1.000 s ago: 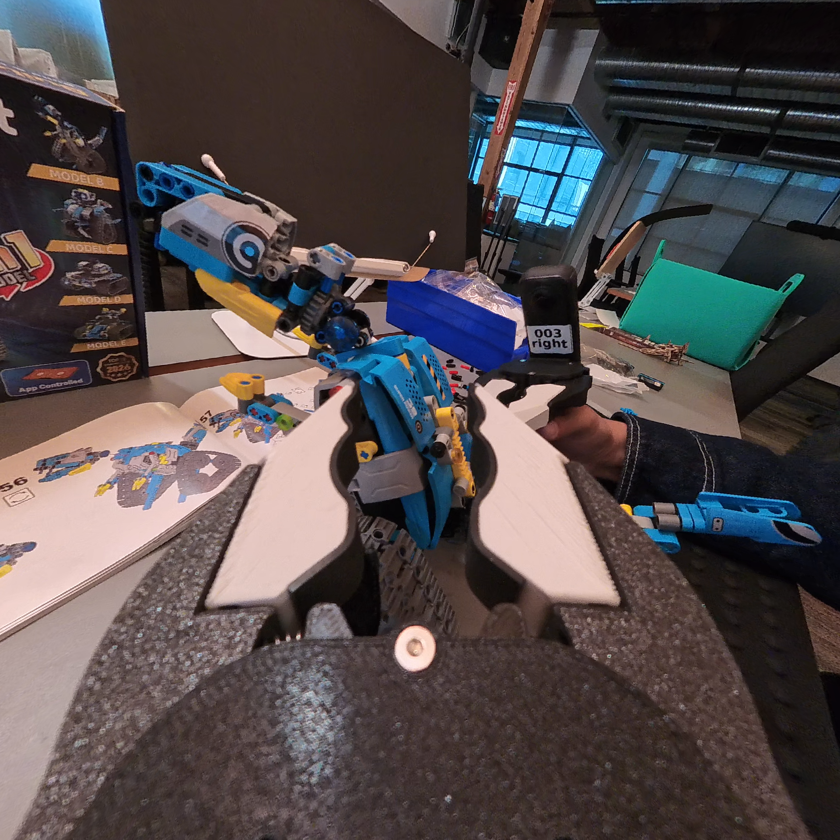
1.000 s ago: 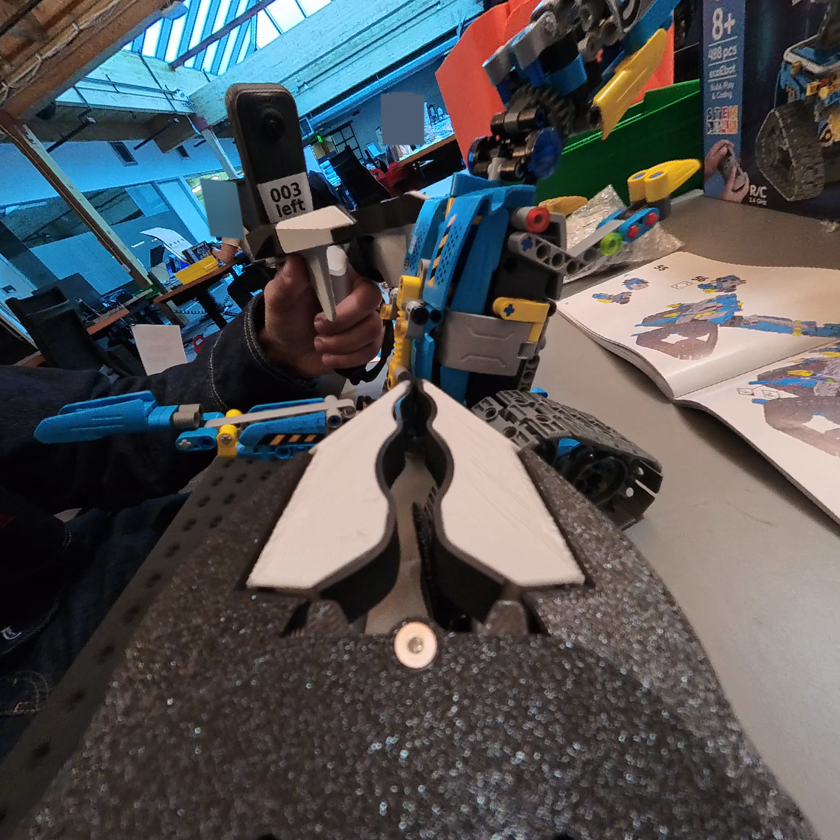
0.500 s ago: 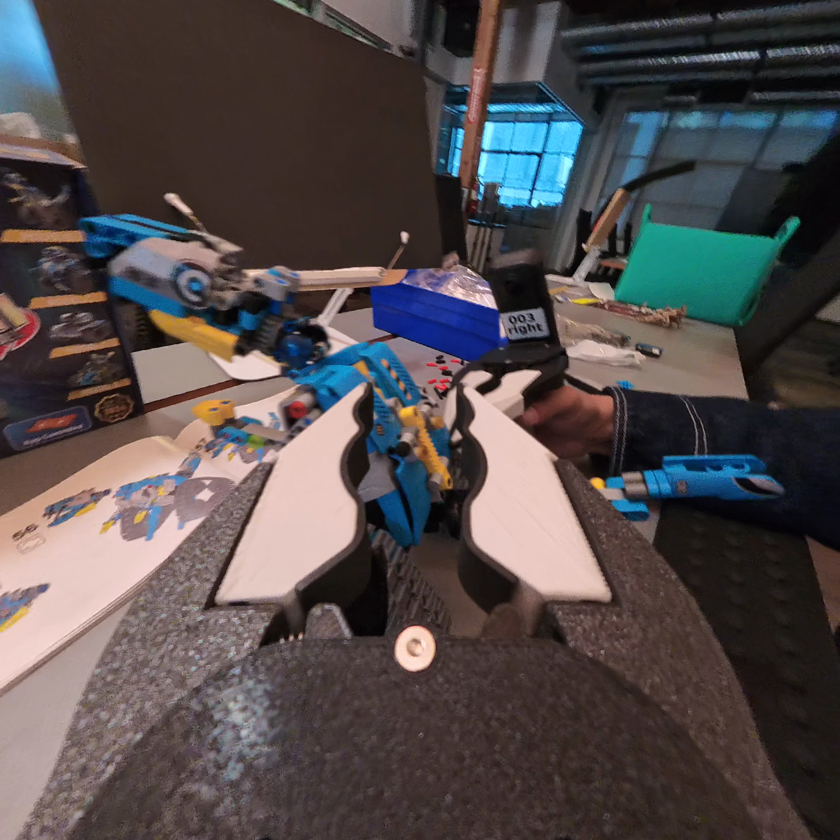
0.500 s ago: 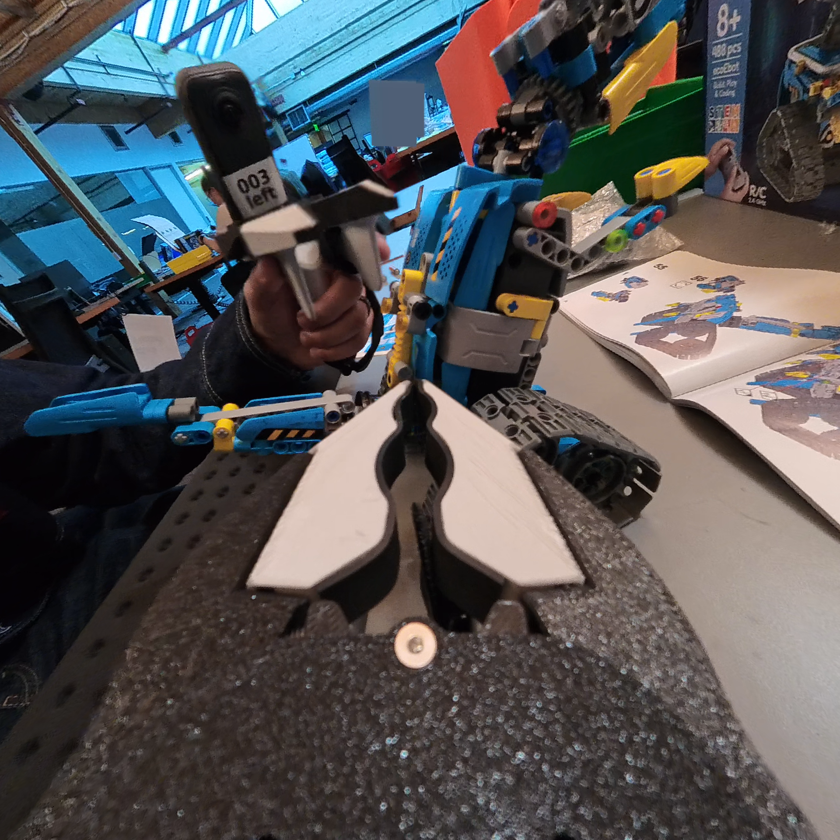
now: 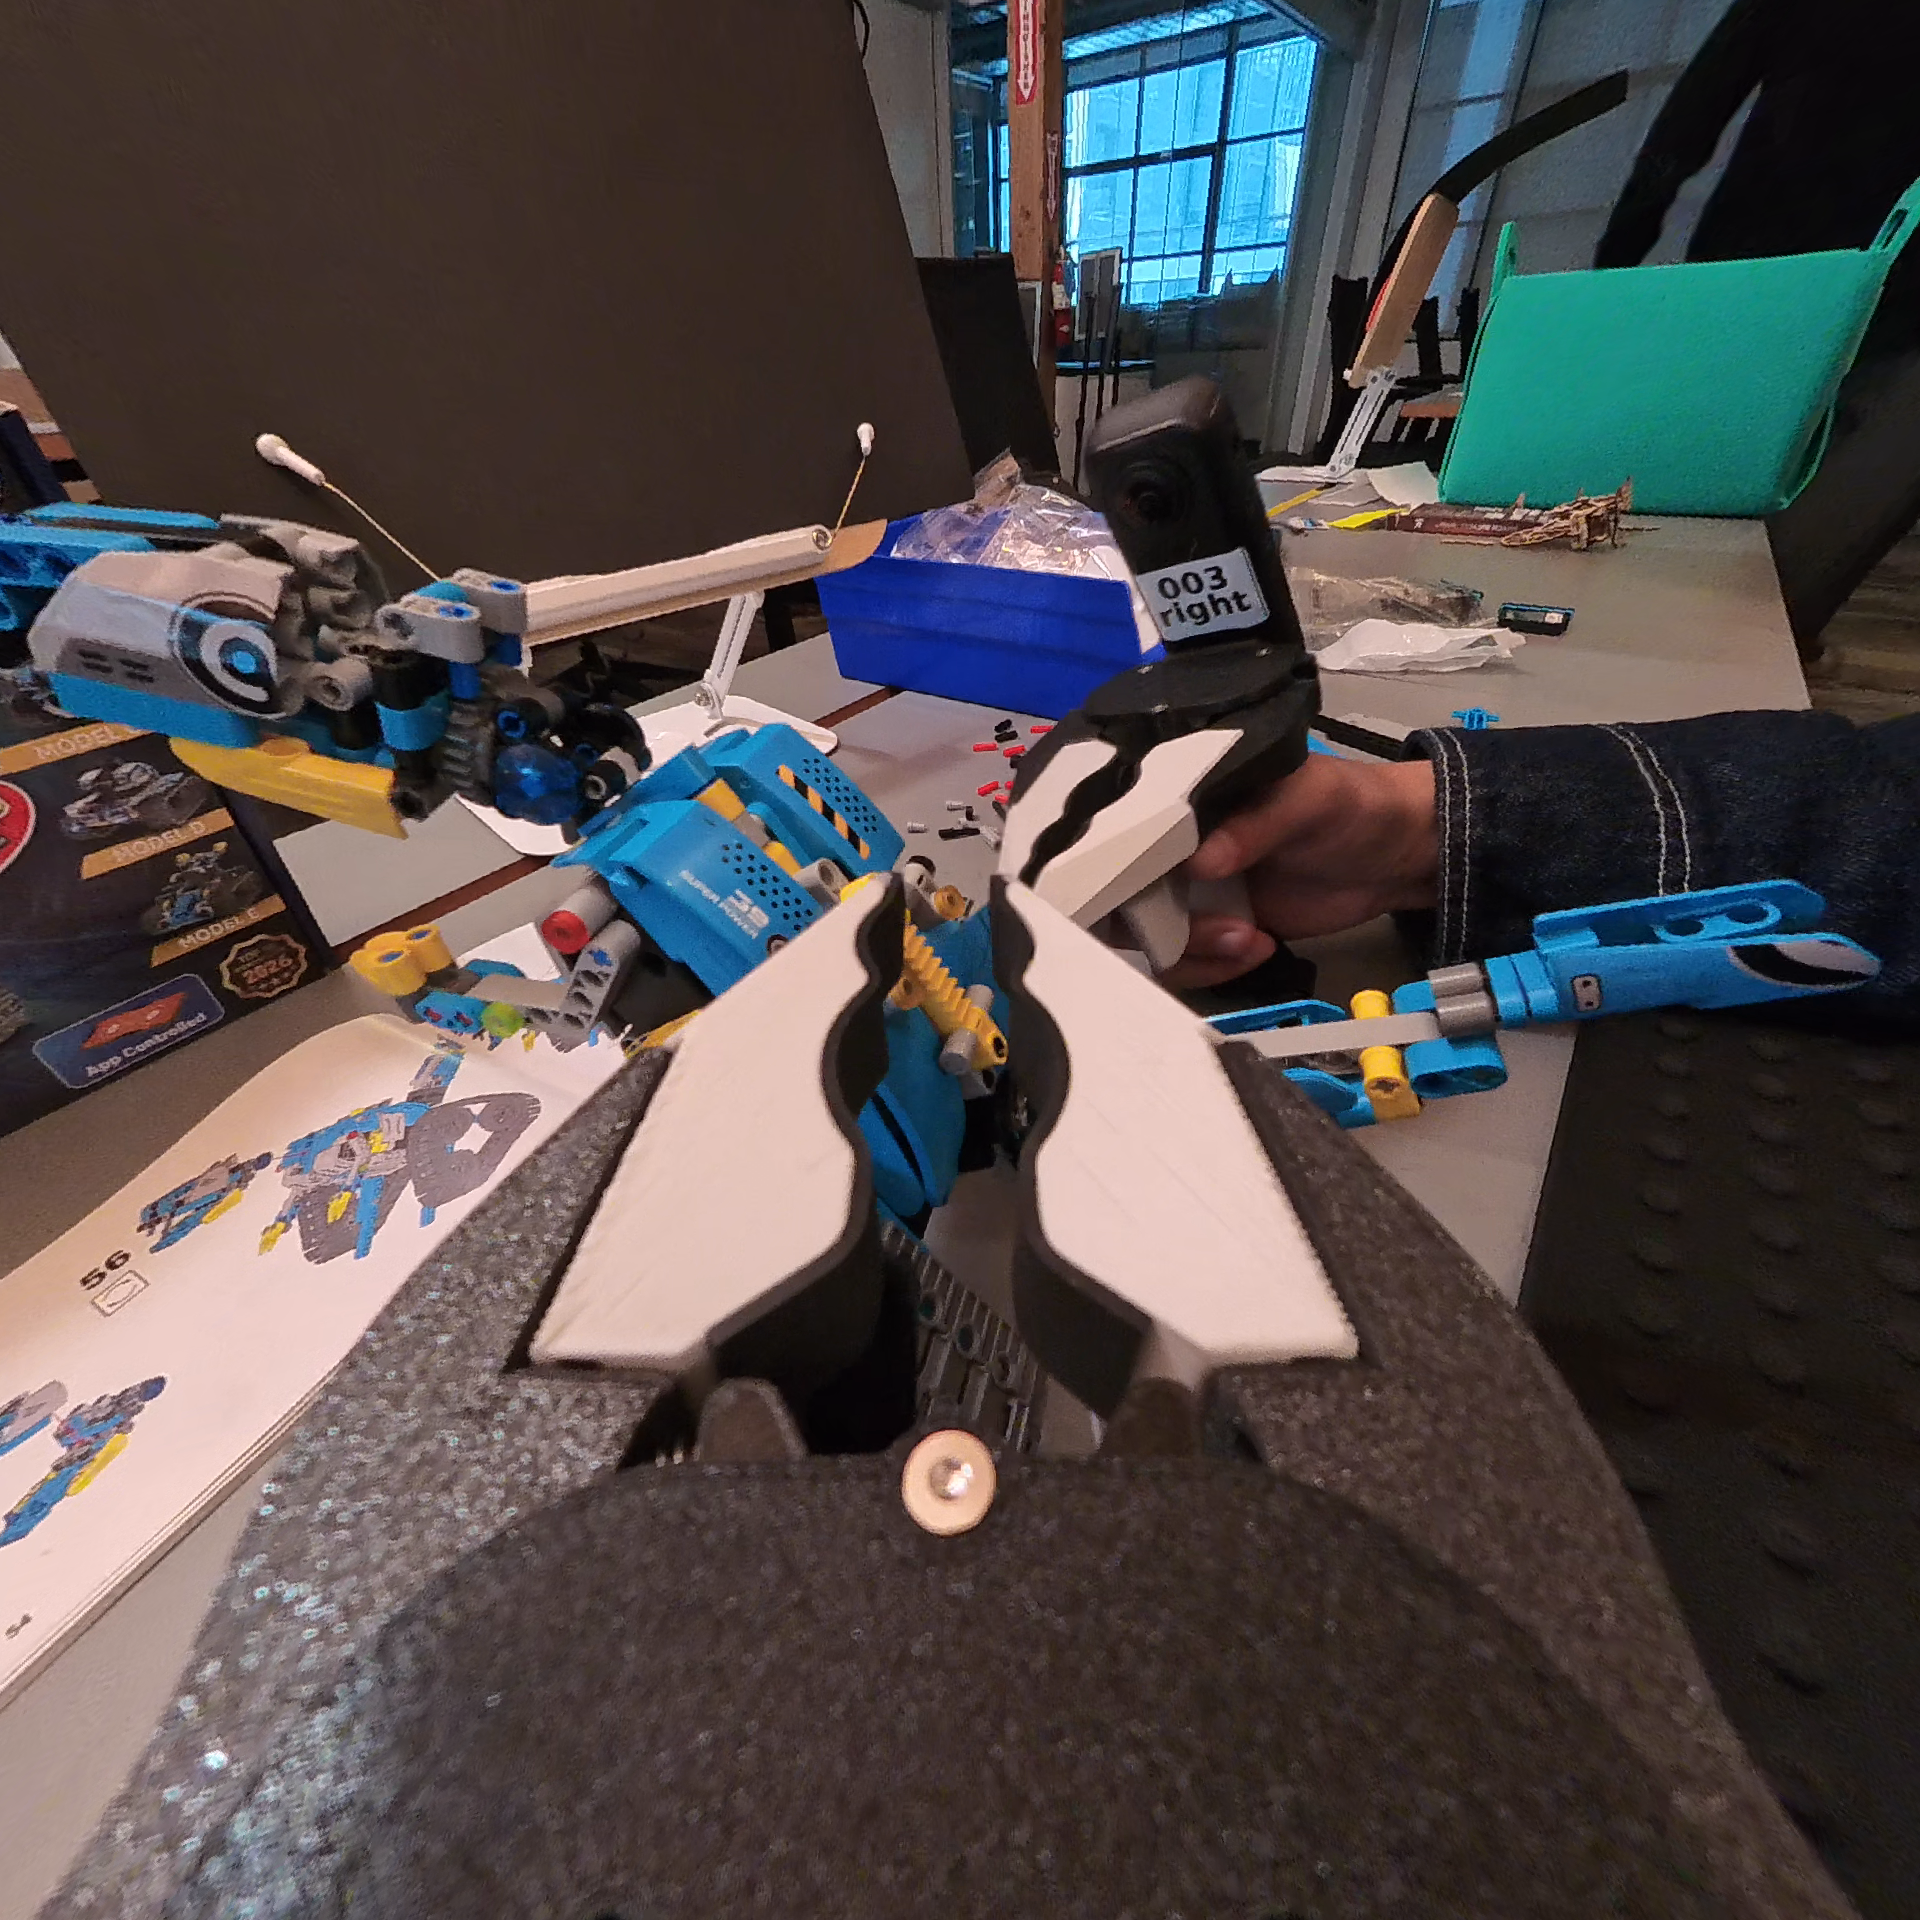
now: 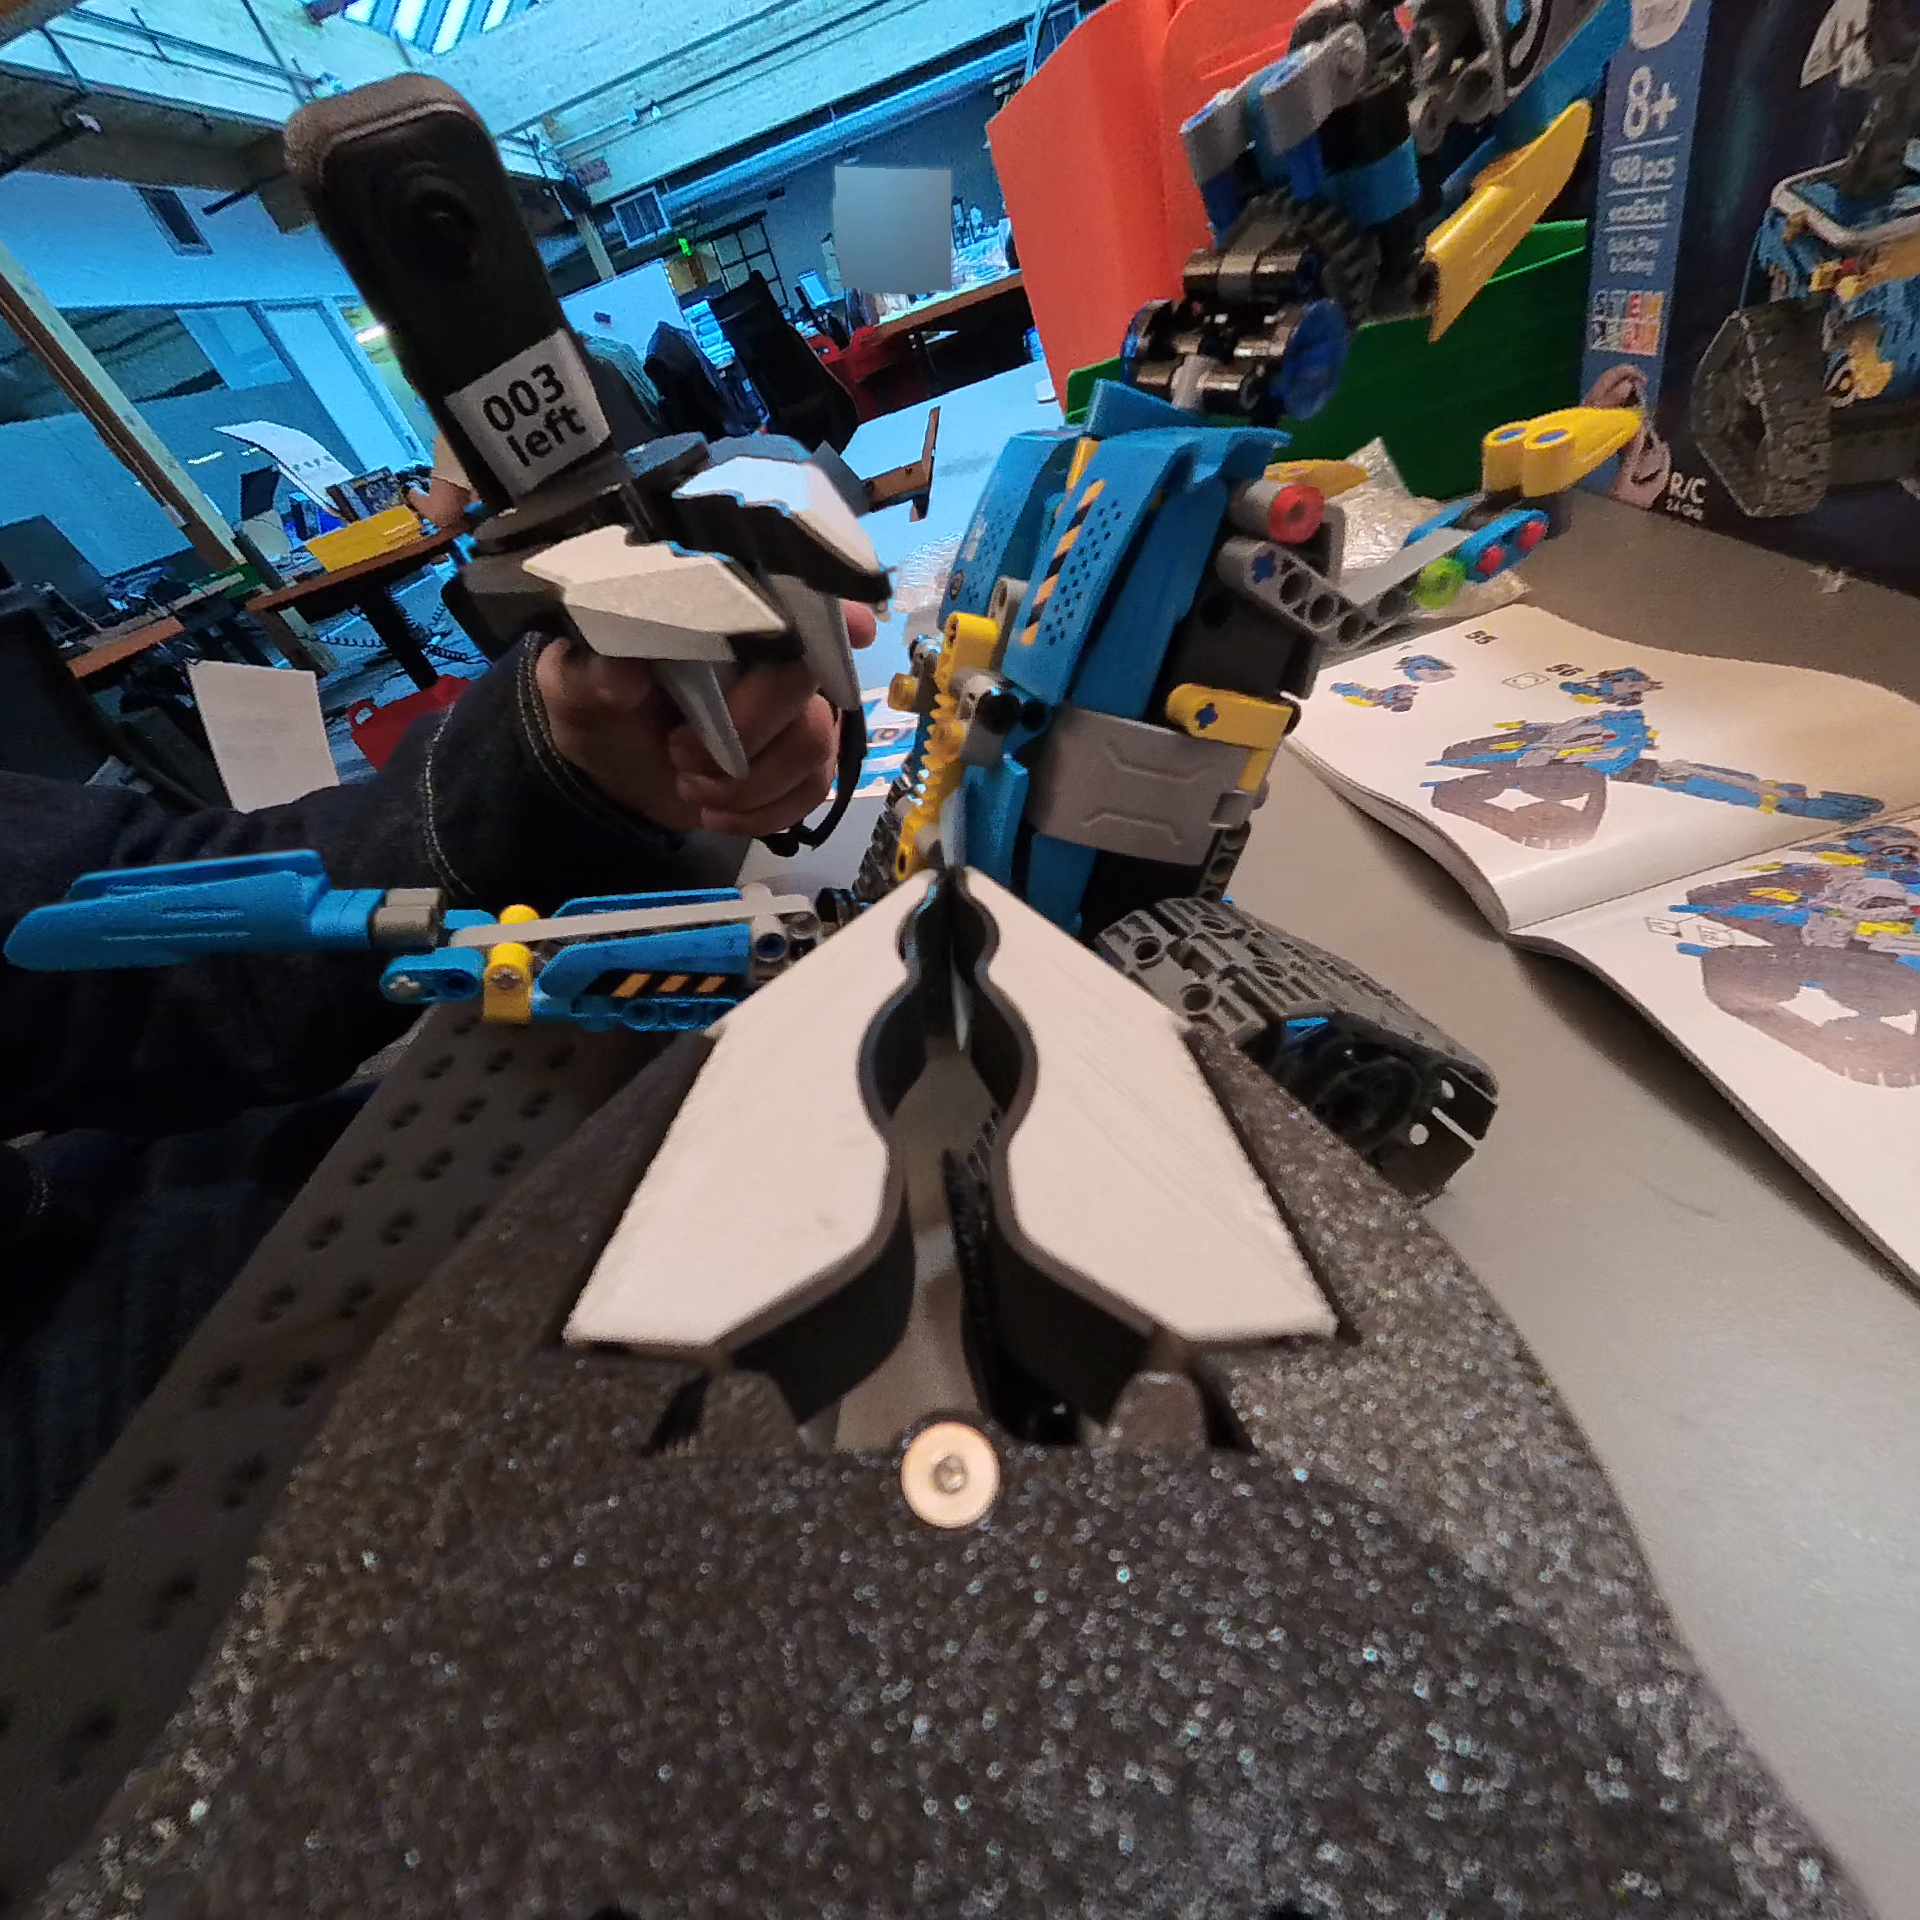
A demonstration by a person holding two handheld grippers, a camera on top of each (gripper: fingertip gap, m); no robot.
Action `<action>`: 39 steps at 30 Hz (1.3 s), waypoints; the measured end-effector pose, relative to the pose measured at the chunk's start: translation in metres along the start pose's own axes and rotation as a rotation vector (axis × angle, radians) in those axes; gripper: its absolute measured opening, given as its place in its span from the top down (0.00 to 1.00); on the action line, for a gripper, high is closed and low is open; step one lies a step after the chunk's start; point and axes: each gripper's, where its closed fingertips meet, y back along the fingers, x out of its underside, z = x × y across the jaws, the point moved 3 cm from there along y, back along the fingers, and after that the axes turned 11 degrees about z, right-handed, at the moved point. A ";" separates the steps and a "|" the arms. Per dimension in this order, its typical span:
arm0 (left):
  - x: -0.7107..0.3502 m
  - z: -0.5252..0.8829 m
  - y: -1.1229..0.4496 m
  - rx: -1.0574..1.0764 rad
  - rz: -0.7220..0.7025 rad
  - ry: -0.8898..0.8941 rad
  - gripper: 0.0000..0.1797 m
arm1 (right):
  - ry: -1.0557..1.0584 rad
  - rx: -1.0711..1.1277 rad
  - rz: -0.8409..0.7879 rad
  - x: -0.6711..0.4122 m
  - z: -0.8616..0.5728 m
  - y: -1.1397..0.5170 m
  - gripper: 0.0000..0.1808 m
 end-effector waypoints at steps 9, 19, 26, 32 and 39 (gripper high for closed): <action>0.002 -0.002 -0.002 0.004 0.012 -0.007 0.92 | 0.037 0.024 0.011 0.000 0.001 0.000 1.00; -0.002 0.021 0.007 -0.090 -0.054 0.082 0.85 | 0.161 0.191 0.053 -0.001 0.003 0.003 1.00; 0.005 0.032 0.018 -0.122 -0.036 0.170 0.72 | 0.258 0.332 0.094 0.001 0.009 0.005 1.00; 0.052 0.019 -0.020 -0.081 0.278 0.151 0.62 | 0.283 0.371 0.099 0.000 0.010 0.004 1.00; 0.061 0.022 -0.023 -0.072 0.300 0.188 0.62 | 0.269 0.356 0.120 0.001 0.015 0.004 1.00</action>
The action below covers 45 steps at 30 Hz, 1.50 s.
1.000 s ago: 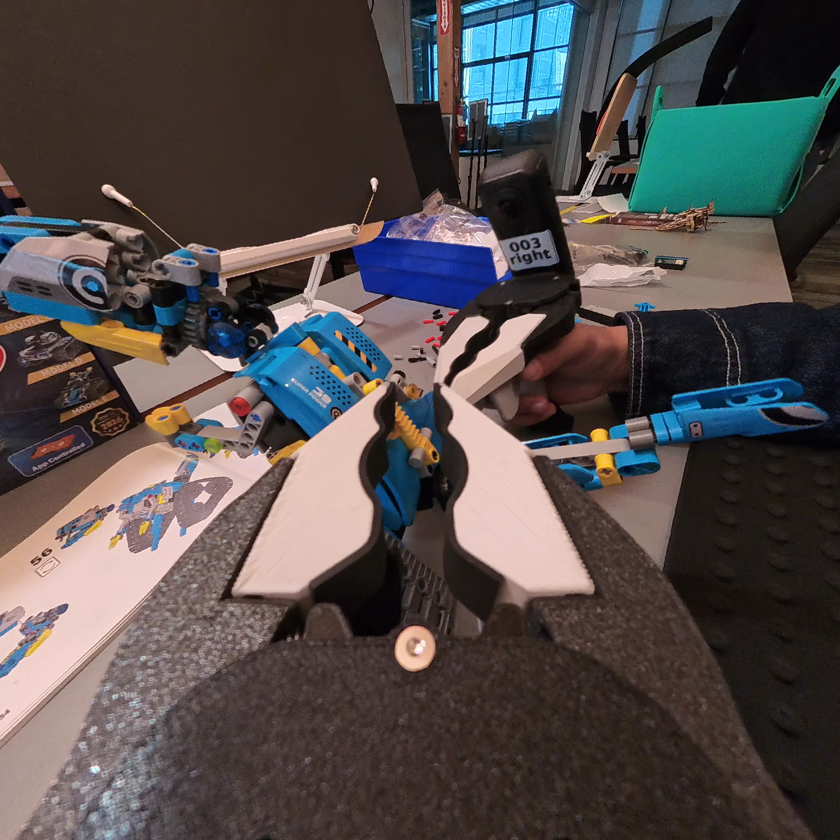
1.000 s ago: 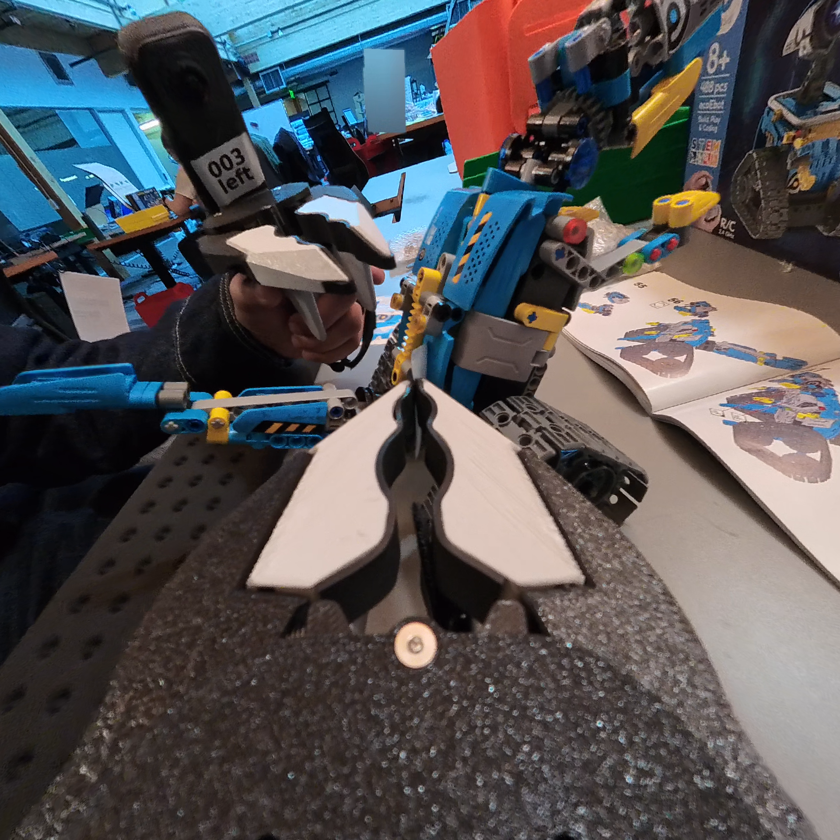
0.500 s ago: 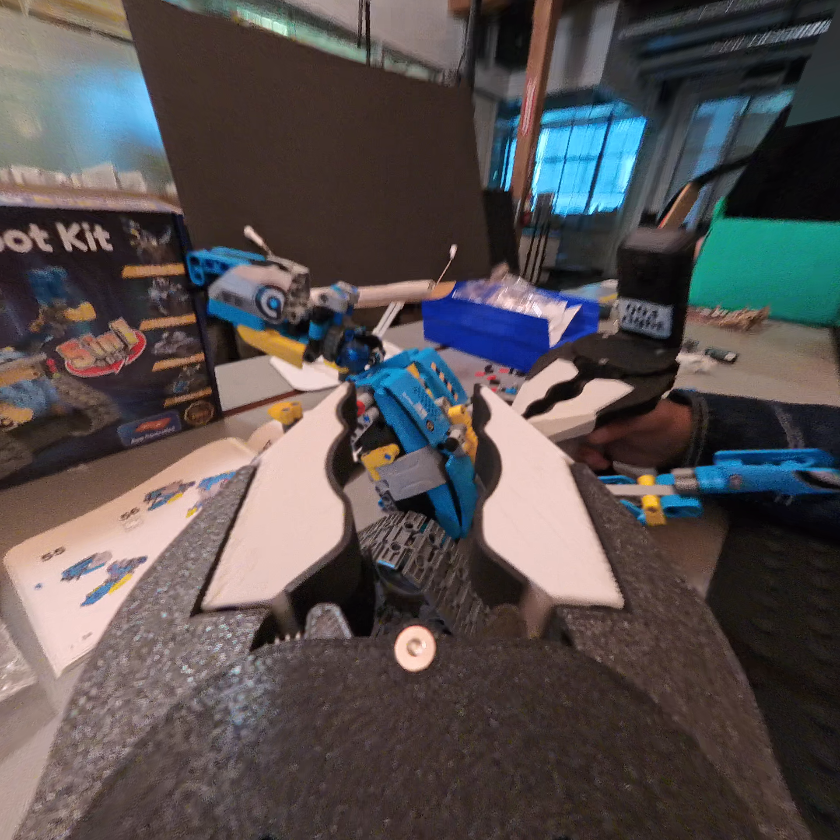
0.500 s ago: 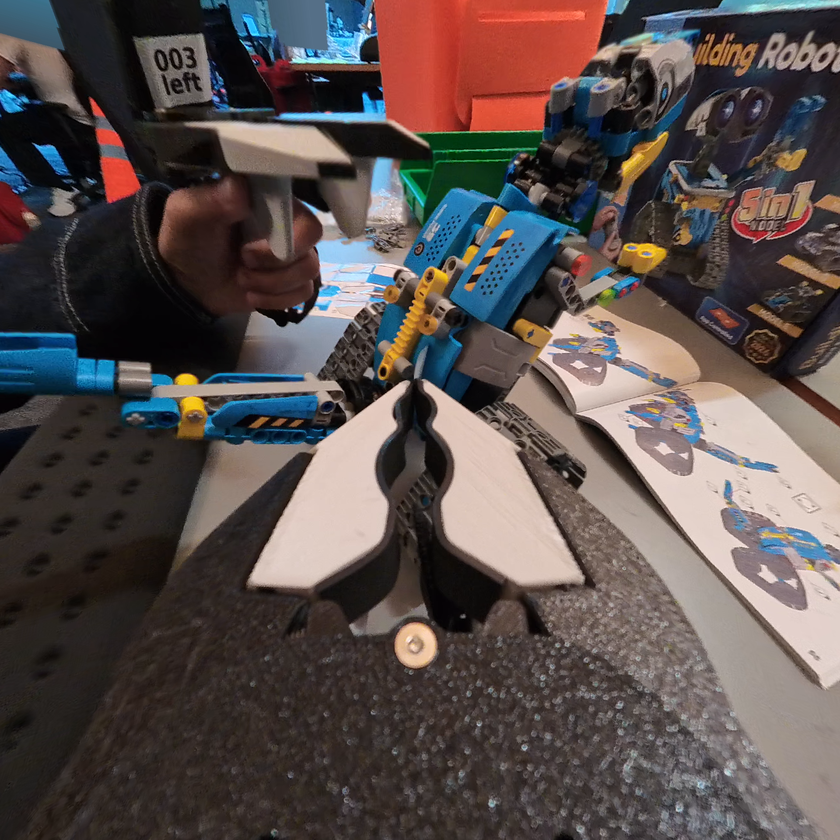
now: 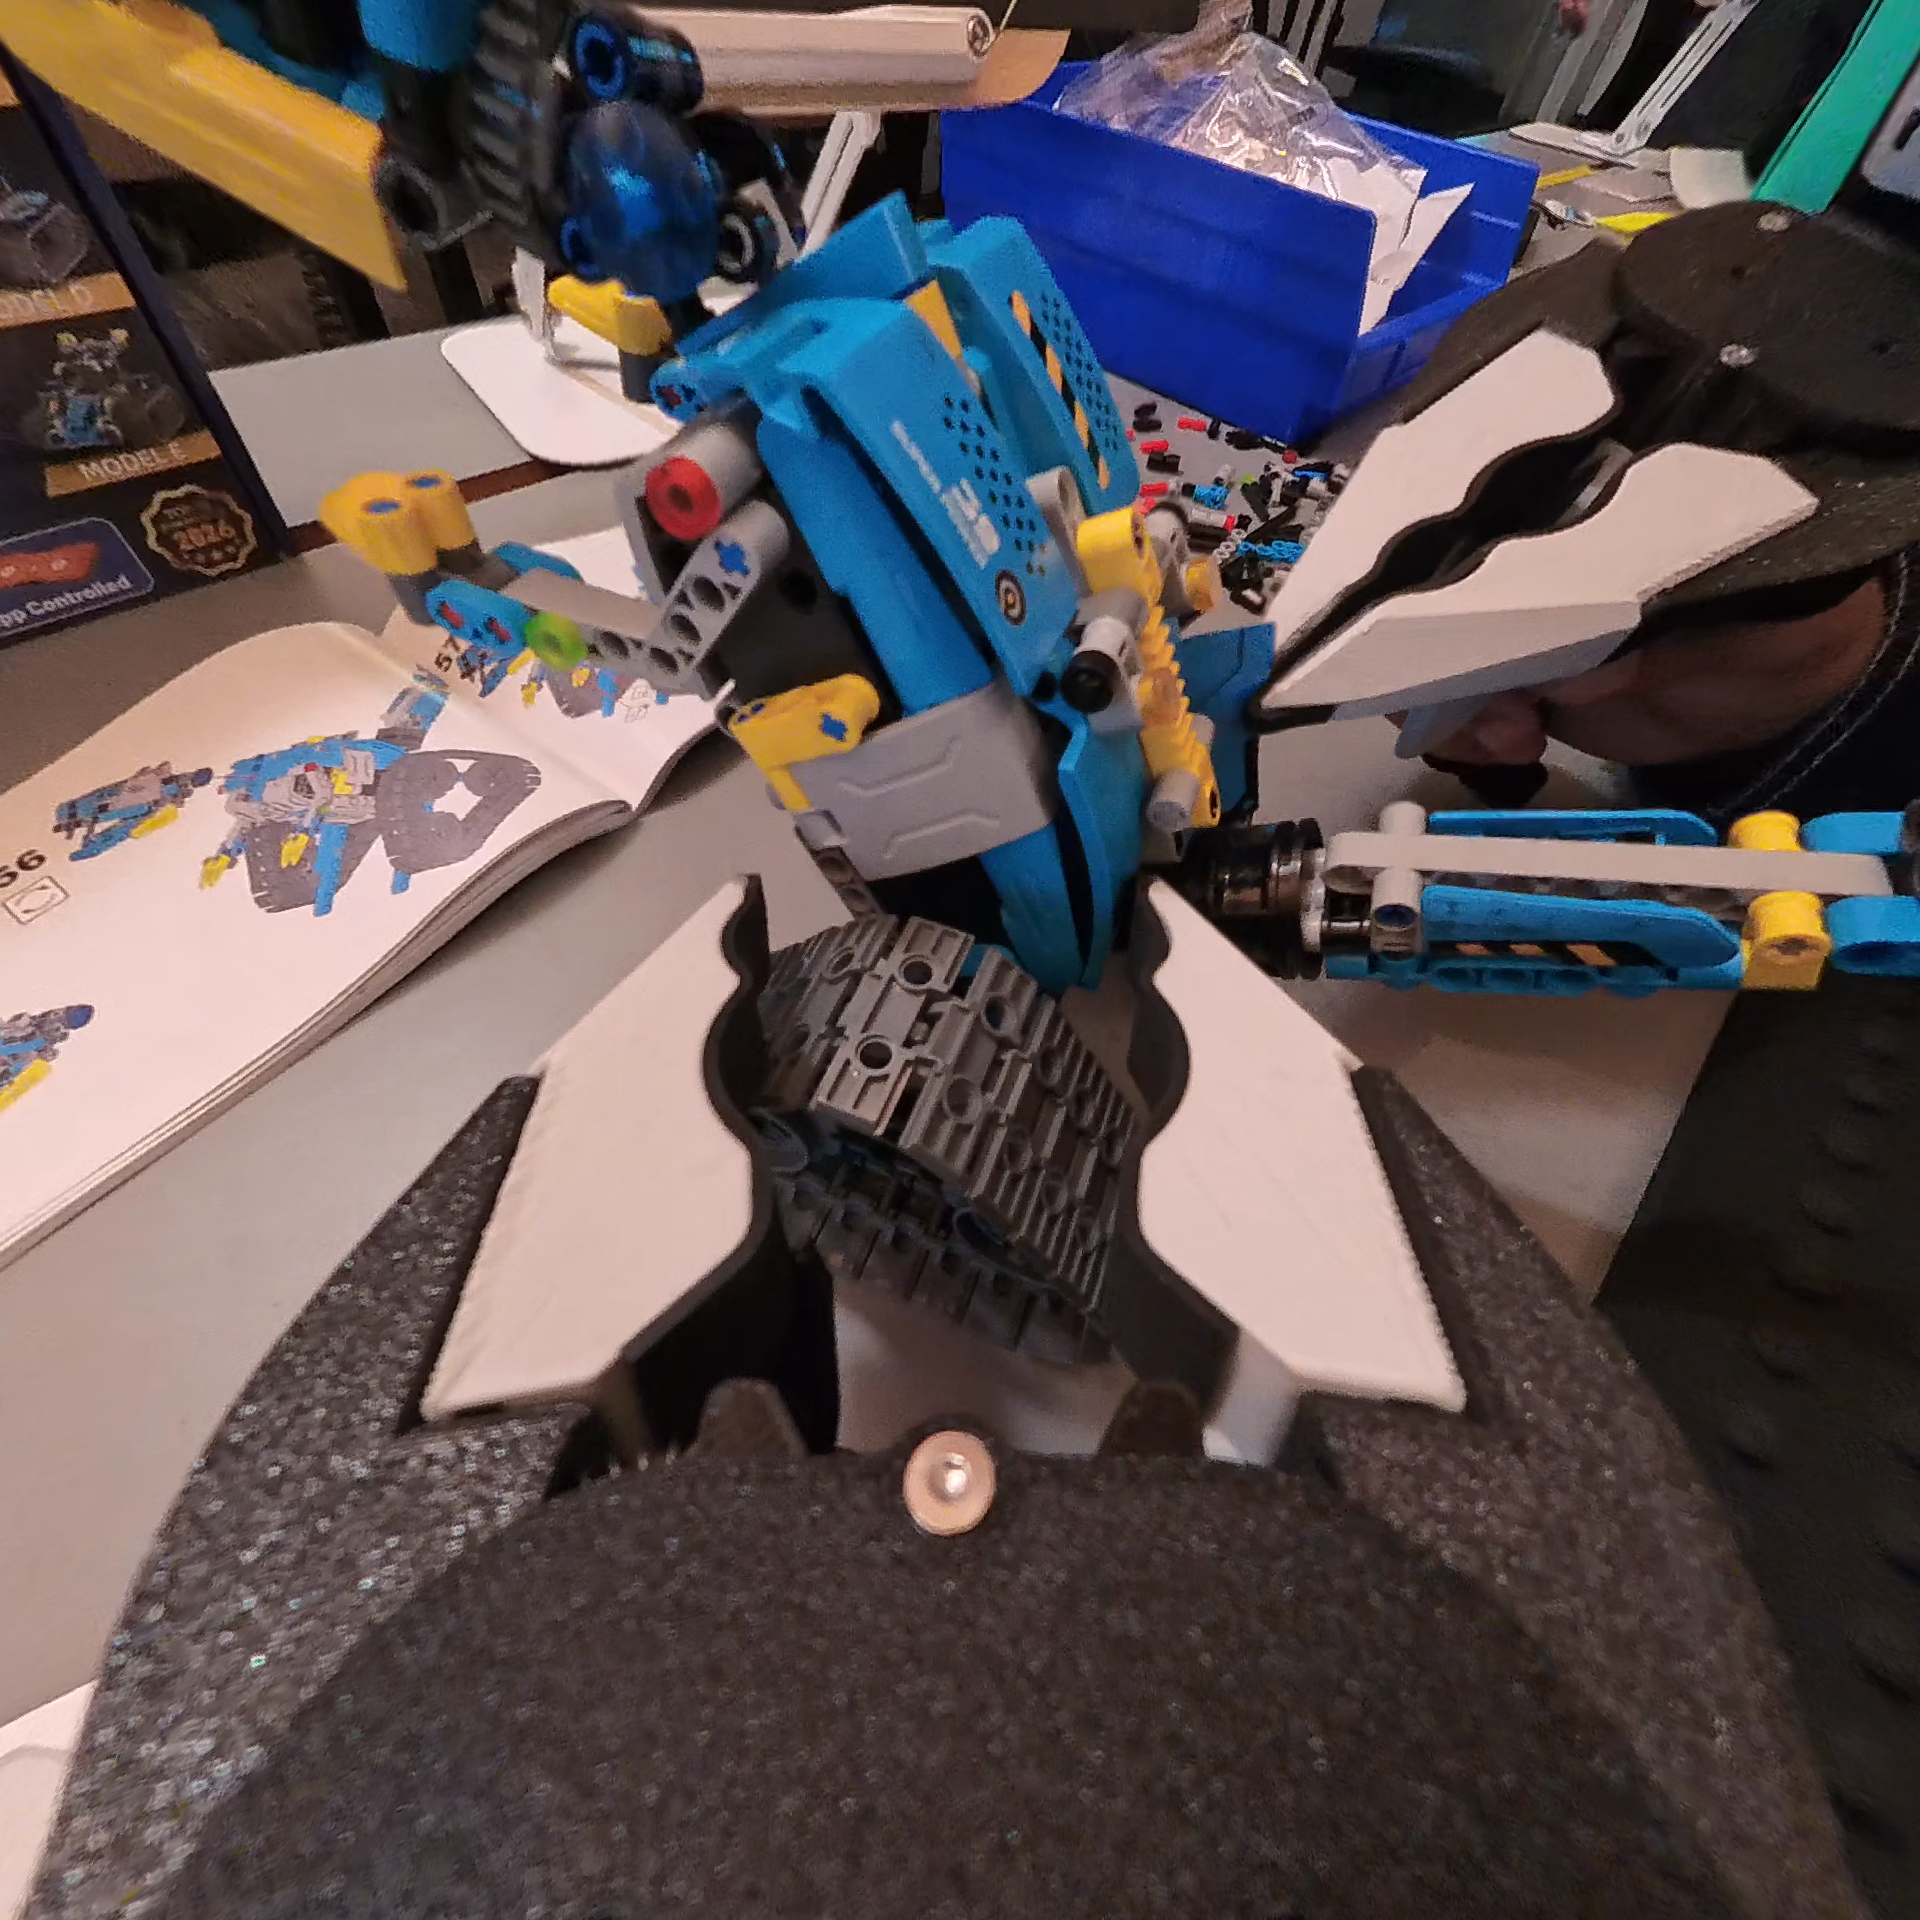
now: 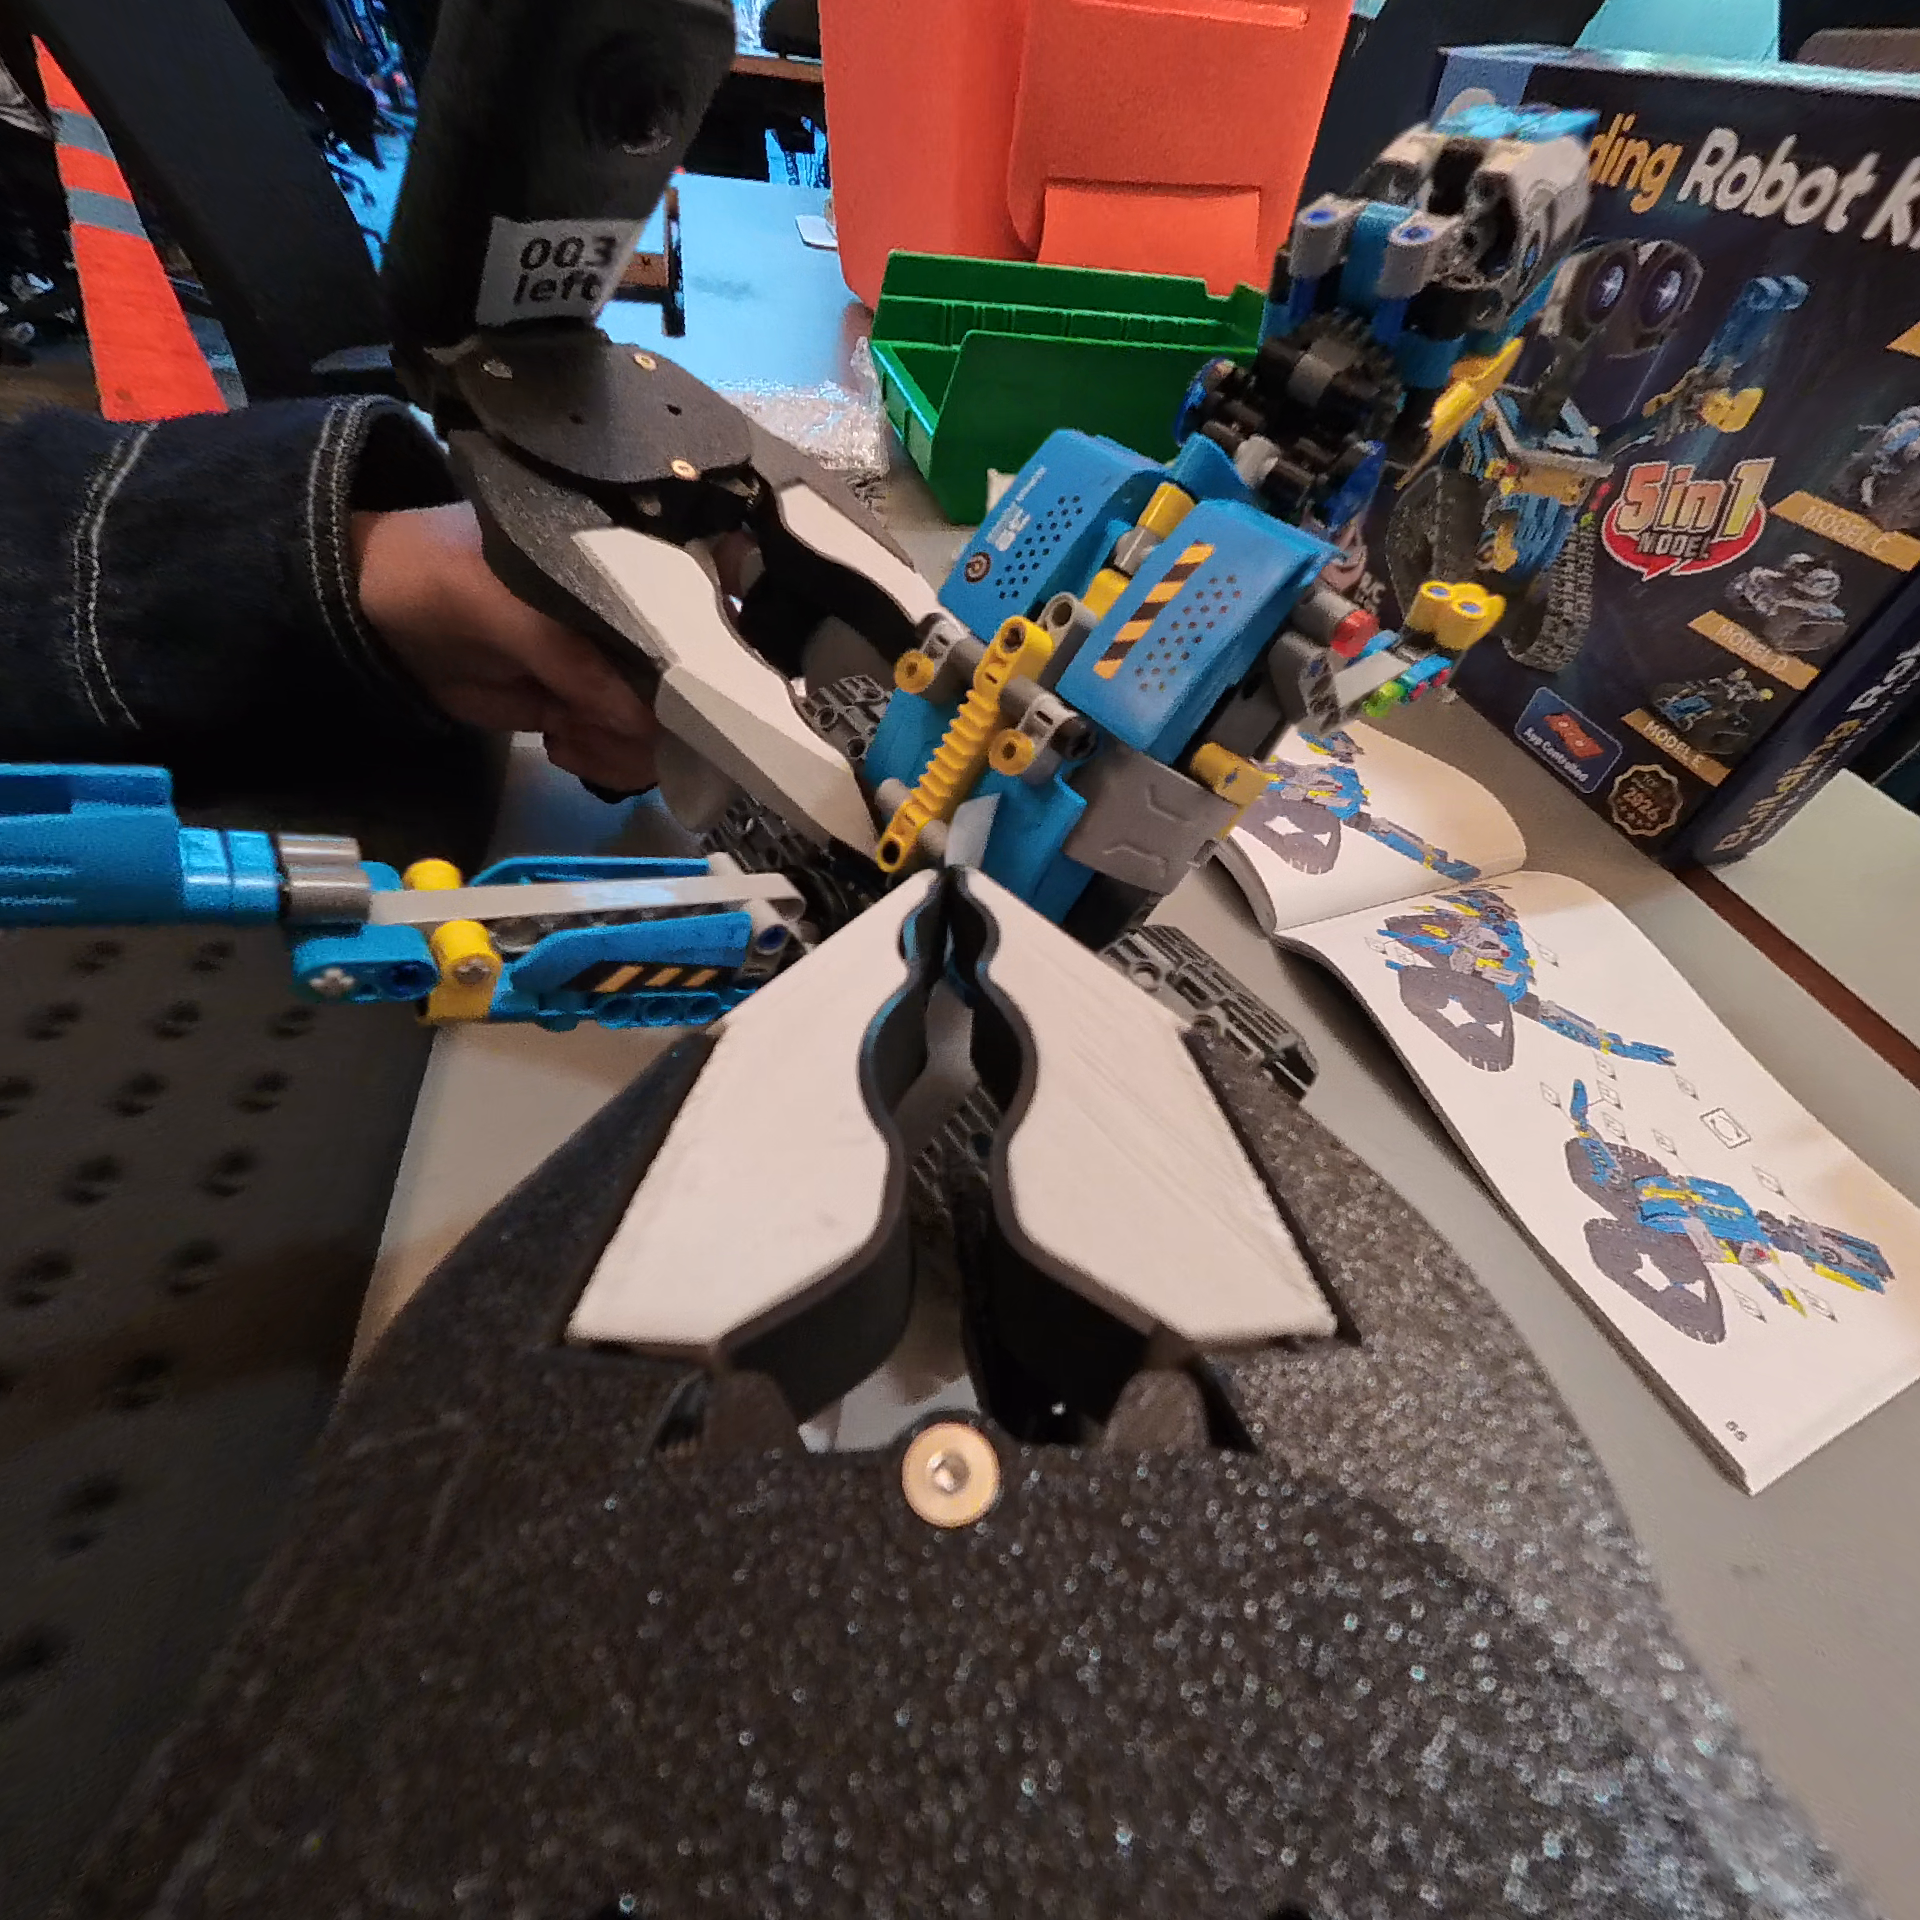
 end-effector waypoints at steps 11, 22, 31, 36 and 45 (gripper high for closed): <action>0.003 0.001 -0.004 0.025 0.004 0.044 0.61 | -0.054 0.014 0.036 -0.001 0.003 0.002 1.00; 0.007 0.004 -0.005 -0.021 0.035 0.013 0.63 | -0.135 0.011 -0.155 -0.029 -0.007 0.044 1.00; 0.008 0.004 0.000 0.041 0.035 0.018 0.66 | -0.333 -0.301 -0.318 -0.021 -0.019 0.055 1.00; 0.009 0.006 0.003 0.053 0.037 0.008 0.66 | -0.389 -0.364 -0.331 -0.017 -0.023 0.049 1.00; 0.008 0.010 0.006 0.033 0.037 0.003 0.65 | -0.354 -0.311 -0.200 0.000 -0.022 0.025 1.00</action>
